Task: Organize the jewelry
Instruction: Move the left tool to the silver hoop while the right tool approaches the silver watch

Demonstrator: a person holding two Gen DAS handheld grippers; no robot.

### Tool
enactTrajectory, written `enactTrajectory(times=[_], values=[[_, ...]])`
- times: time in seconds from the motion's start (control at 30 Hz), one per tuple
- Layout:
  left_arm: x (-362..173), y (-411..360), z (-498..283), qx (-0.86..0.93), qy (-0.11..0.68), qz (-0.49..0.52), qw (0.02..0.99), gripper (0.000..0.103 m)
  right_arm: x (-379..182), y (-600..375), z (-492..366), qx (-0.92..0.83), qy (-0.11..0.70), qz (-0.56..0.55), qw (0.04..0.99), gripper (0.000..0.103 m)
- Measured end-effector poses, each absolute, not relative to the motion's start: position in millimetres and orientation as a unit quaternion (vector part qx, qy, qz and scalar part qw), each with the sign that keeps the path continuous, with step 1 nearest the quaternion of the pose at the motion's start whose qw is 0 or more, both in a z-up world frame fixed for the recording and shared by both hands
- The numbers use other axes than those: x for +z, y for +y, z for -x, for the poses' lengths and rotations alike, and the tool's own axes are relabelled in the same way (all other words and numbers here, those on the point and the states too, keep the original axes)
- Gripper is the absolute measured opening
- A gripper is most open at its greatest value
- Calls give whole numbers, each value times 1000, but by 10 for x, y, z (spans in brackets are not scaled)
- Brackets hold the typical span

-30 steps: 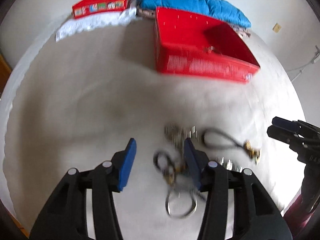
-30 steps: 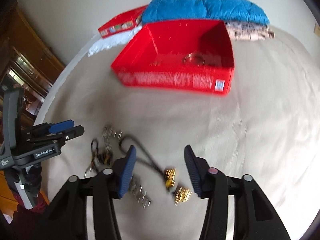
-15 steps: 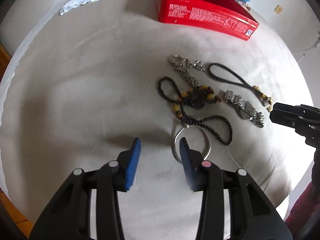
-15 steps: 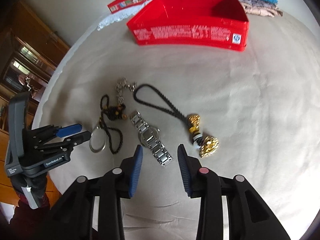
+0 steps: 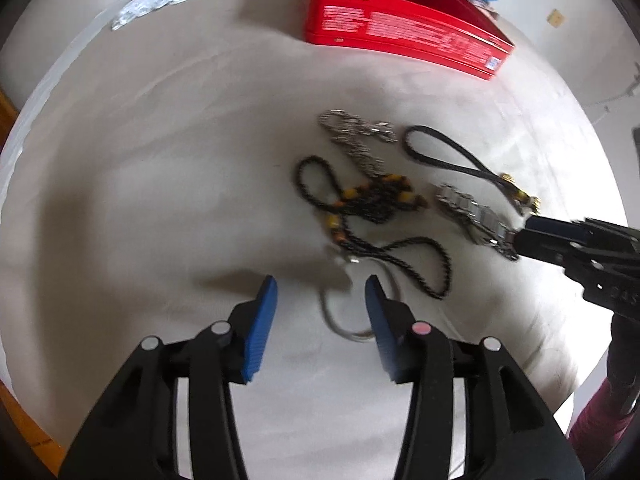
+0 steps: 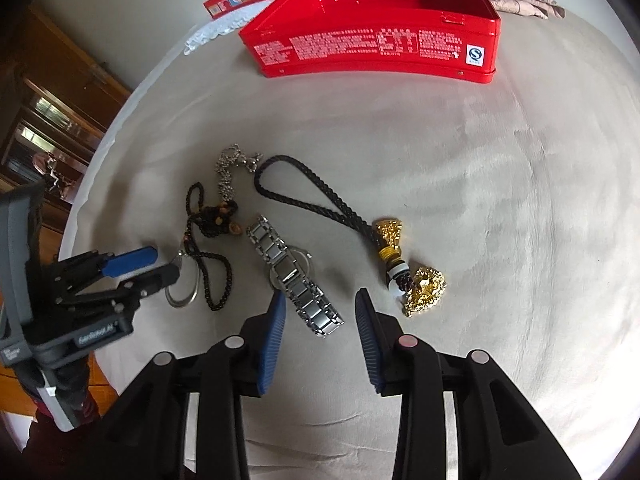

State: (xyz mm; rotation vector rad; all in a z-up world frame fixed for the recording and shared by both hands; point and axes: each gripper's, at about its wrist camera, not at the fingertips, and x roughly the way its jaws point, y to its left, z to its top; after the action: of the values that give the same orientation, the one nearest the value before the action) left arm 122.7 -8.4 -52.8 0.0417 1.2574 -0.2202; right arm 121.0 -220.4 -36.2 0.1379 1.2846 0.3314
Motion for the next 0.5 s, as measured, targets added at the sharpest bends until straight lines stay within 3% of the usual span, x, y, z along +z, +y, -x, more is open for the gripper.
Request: enactTrajectory(times=[0.1,0.3,0.37,0.47,0.5], values=[[-535,-185,-1205,-110,586,-28,802,63,-360,-2226,-1205,151,596,-64,786,36],[-599,-340,-1212,-109,591,-41,799,66,-374,-2251,-1190,149,599,-66,784,36],[-623,-382,-1210,-104,590,-53,799,62,-384,-2264,-1183,146,600,-68,784,36],[-629,-386,-1198,-103,584,-66,803,45,-397,-2265,-1188,147,601,-70,783,36],[-625,-384,-1196,-104,584,-64,803,46,-396,-2264,-1193,148,601,-71,782,36]])
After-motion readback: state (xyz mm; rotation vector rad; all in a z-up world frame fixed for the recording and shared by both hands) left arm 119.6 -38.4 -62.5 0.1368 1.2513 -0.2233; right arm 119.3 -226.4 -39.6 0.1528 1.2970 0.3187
